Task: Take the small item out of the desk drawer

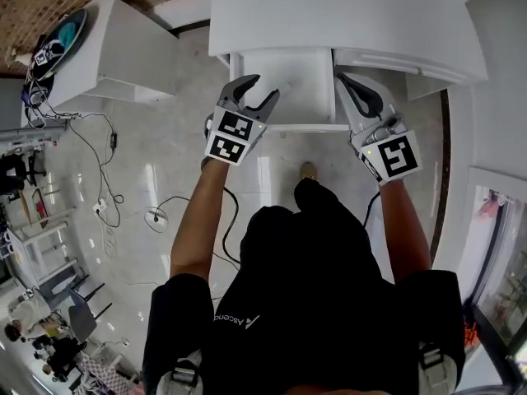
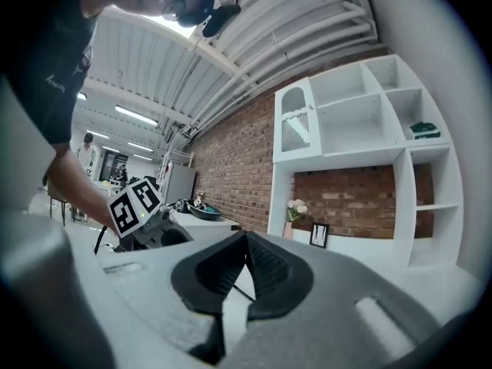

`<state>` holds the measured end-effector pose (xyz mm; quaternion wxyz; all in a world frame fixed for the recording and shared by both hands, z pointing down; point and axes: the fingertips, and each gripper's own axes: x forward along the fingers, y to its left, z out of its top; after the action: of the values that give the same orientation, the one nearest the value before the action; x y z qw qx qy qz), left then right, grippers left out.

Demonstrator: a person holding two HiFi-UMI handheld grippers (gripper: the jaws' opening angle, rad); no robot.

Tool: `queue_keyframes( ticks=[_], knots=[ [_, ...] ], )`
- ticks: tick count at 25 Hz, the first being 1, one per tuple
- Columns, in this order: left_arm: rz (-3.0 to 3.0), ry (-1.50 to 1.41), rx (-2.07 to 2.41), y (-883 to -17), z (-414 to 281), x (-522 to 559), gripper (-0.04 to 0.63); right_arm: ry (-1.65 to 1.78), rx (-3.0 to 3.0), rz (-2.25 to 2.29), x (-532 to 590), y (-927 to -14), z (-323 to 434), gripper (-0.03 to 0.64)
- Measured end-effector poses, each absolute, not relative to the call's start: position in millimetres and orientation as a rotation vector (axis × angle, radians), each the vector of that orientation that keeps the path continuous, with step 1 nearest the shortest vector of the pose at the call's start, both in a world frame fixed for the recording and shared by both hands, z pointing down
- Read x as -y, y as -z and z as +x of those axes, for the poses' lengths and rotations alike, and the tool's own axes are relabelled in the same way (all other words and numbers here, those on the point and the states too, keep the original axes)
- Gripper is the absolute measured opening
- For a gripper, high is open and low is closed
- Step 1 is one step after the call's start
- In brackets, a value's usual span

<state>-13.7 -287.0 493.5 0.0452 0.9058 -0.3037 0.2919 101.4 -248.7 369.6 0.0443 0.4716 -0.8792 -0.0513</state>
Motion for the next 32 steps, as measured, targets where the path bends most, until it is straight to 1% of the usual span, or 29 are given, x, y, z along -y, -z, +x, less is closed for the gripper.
queue_keyframes(
  ticks=[10,17,24,32],
  knots=[
    [2.589,-1.291,0.652,-613.1,7.0,338.1,0.195,0.016,2.616,1.479,299.1,-412.5,126.6,0.001],
    [2.443,-1.47,0.529,-695.5,5.6,362.6,0.195,-0.082,2.558,1.508,314.4,-438.4,132.9,0.002],
    [2.305,-1.585,0.441,-769.3,8.5,367.6,0.195,-0.17,2.509,1.54,330.2,-475.2,146.1,0.002],
    [2.195,-1.63,0.389,-813.0,7.0,367.9,0.195,-0.21,2.465,1.565,341.4,-497.2,158.9,0.002]
  ],
)
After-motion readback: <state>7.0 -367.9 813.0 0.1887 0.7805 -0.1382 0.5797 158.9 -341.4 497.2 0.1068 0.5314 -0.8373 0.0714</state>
